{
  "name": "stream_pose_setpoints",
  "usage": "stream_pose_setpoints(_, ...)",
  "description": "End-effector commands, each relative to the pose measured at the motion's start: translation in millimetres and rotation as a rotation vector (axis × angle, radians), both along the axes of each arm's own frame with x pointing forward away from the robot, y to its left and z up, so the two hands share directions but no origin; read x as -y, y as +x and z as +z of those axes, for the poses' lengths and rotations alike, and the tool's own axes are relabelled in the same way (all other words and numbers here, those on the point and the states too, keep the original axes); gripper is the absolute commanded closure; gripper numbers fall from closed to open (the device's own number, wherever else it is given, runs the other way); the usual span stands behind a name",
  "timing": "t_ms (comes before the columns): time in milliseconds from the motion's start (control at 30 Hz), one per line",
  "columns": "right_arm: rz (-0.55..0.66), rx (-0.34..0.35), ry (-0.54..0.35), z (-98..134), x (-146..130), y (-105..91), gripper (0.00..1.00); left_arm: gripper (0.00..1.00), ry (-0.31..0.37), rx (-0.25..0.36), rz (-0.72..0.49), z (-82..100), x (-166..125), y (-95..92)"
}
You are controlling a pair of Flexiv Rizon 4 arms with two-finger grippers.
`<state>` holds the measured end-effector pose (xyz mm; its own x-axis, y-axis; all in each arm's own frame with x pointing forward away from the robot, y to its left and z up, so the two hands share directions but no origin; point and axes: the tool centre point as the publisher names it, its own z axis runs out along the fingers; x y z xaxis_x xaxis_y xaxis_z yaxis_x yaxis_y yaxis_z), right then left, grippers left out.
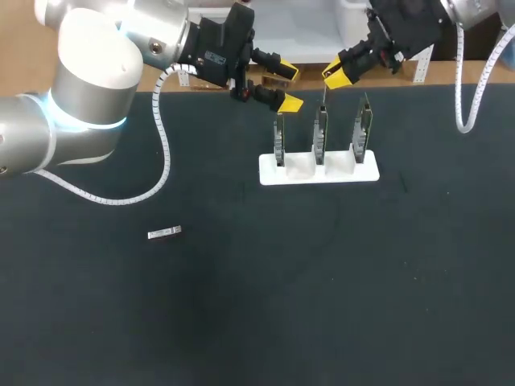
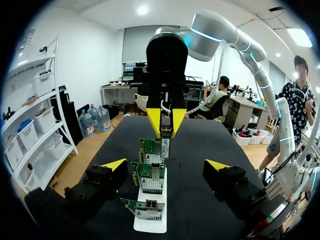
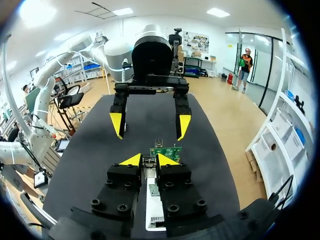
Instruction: Pick up the optical module with the left hand, and insert it into the network port with the right hand.
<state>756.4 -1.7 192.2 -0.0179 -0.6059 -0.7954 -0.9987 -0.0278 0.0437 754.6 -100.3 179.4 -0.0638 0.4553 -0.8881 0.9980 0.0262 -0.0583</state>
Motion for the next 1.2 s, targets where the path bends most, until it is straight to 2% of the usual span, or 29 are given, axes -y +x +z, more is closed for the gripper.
stream_pose_setpoints(33,-0.013,0.000,-0.012,-1,-1,0.0,1.00,0.00,0.004,-0.002,-0.002,0.5,0,1.5)
stream_pose_setpoints(867,0.008,-0.032,-0.042,-16,-1,18.1,1.00,0.00,0.004,-0.002,-0.002,0.5,0,1.5)
stream_pose_setpoints(1200,0.007,-0.038,-0.042,-18,-3,18.7,1.00,0.00,0.004,-0.002,-0.002,0.5,0,1.5)
